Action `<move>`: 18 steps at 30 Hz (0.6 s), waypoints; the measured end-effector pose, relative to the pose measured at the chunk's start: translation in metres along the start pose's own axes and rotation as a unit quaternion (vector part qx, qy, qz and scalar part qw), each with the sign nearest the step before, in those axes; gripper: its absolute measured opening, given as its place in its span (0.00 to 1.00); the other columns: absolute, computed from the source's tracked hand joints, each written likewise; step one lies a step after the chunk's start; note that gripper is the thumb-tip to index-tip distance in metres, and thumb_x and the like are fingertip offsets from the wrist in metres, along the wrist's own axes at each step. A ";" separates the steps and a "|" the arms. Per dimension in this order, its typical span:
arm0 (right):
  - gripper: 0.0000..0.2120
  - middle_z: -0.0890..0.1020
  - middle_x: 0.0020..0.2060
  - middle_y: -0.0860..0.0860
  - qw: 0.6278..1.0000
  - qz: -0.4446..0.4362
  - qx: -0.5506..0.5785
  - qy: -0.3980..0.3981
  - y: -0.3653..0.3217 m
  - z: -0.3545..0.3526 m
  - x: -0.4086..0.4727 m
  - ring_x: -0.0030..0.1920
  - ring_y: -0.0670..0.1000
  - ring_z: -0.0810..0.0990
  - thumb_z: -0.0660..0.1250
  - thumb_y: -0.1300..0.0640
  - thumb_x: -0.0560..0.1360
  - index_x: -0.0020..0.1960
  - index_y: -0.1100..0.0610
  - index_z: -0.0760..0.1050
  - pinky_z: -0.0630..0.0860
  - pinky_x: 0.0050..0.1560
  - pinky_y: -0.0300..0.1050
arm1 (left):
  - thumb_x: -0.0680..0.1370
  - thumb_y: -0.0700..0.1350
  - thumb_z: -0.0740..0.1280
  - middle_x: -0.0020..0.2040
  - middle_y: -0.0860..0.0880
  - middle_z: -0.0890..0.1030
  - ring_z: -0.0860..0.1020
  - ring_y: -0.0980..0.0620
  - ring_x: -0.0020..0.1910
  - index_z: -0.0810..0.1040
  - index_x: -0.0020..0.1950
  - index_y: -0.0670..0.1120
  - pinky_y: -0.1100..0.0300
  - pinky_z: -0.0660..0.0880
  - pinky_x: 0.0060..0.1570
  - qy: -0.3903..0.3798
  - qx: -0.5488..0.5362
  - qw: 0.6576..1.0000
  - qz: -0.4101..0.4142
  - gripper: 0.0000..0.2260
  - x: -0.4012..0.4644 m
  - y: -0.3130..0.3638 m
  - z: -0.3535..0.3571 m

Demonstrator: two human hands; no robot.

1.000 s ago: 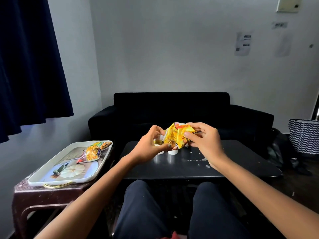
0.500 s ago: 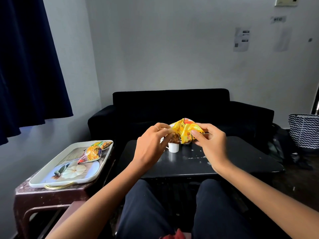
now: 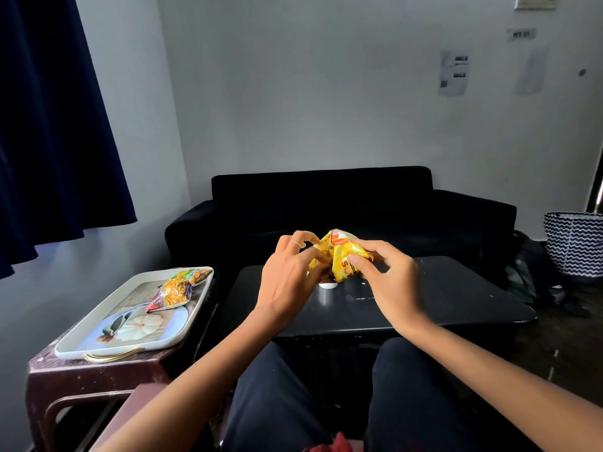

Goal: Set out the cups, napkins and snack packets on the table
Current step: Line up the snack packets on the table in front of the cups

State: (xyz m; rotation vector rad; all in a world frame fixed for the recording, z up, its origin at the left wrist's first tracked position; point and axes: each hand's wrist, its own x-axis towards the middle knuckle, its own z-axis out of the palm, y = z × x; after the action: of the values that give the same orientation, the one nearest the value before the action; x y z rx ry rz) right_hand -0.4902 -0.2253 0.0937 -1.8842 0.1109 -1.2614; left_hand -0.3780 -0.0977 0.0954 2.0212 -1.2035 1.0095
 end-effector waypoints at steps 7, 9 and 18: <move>0.04 0.83 0.41 0.49 1.000 0.014 -0.005 0.008 0.013 -0.008 0.013 0.43 0.51 0.83 0.69 0.58 0.74 0.48 0.52 0.78 0.81 0.41 0.58 | 0.77 0.45 0.66 0.54 0.53 0.75 0.68 0.54 0.51 0.78 0.46 0.46 0.67 0.67 0.47 0.016 -0.104 0.994 -0.031 0.03 0.001 -0.001 0.006; 0.01 0.83 0.39 0.51 0.999 0.035 0.004 0.005 0.019 -0.008 0.014 0.41 0.53 0.83 0.68 0.58 0.74 0.46 0.52 0.78 0.82 0.38 0.54 | 0.78 0.42 0.65 0.52 0.56 0.73 0.66 0.58 0.50 0.76 0.45 0.46 0.73 0.64 0.47 0.025 -0.147 0.988 -0.050 0.02 0.001 0.001 0.006; 0.03 0.82 0.44 0.56 0.980 0.190 0.007 -0.051 0.029 -0.001 0.009 0.49 0.56 0.81 0.67 0.59 0.75 0.47 0.57 0.77 0.80 0.47 0.54 | 0.82 0.43 0.59 0.48 0.55 0.81 0.80 0.55 0.49 0.71 0.46 0.49 0.49 0.78 0.52 0.040 -0.346 0.916 -0.200 0.05 0.002 0.011 0.002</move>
State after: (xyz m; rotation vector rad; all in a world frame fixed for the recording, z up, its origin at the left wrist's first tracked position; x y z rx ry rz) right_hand -0.4764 -0.2489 0.0809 -1.8051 0.3864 -0.9011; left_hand -0.3864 -0.1047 0.0976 1.5386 -0.8754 0.3739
